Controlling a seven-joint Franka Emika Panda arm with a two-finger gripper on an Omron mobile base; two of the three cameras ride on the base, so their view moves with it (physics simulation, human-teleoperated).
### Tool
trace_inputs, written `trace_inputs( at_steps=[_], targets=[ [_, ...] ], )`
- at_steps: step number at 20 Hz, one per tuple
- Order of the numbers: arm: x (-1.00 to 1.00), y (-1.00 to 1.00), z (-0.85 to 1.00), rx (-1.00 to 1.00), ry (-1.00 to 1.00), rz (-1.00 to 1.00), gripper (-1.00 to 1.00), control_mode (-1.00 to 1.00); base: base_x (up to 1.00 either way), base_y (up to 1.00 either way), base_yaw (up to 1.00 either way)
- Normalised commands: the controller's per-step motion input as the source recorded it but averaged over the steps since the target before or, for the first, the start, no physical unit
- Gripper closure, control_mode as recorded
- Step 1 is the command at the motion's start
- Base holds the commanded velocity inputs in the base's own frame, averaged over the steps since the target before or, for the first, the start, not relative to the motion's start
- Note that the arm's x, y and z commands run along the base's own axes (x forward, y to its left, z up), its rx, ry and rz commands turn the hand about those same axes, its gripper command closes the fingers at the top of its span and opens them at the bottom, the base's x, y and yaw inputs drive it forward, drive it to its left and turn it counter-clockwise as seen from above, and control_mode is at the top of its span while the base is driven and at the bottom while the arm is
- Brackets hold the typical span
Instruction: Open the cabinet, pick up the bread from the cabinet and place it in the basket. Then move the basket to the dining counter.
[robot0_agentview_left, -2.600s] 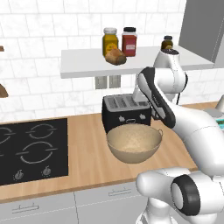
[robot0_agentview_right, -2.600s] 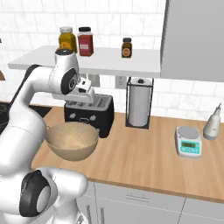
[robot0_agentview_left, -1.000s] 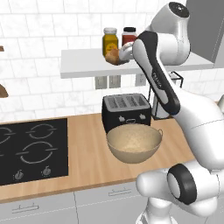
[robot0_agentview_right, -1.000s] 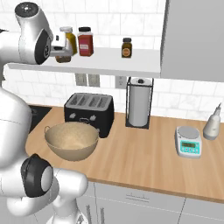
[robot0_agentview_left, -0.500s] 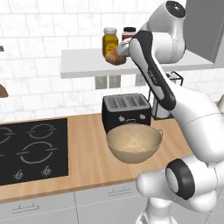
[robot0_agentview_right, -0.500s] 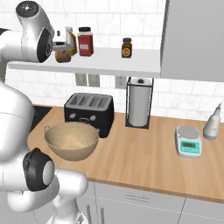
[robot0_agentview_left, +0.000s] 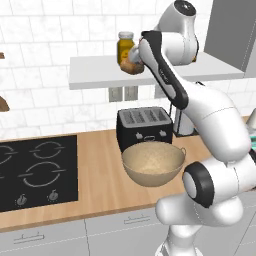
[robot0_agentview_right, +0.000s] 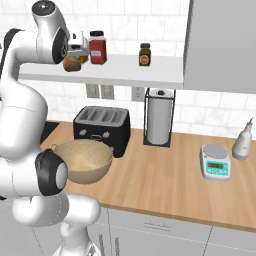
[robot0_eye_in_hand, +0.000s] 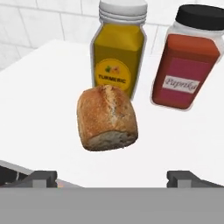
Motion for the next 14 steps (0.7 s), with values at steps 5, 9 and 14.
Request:
trace_inputs(
  at_steps=[5, 9, 14],
  targets=[
    [0.10, 0.29, -0.03, 0.00, 0.00, 0.00, -1.00, -1.00, 0.00, 0.00, 0.00],
    [0.24, 0.25, 0.00, 0.00, 0.05, -0.01, -1.00, -1.00, 0.00, 0.00, 0.00],
    [0.35, 0.00, 0.00, 0.00, 0.02, 0.00, -1.00, -1.00, 0.00, 0.00, 0.00]
  ],
)
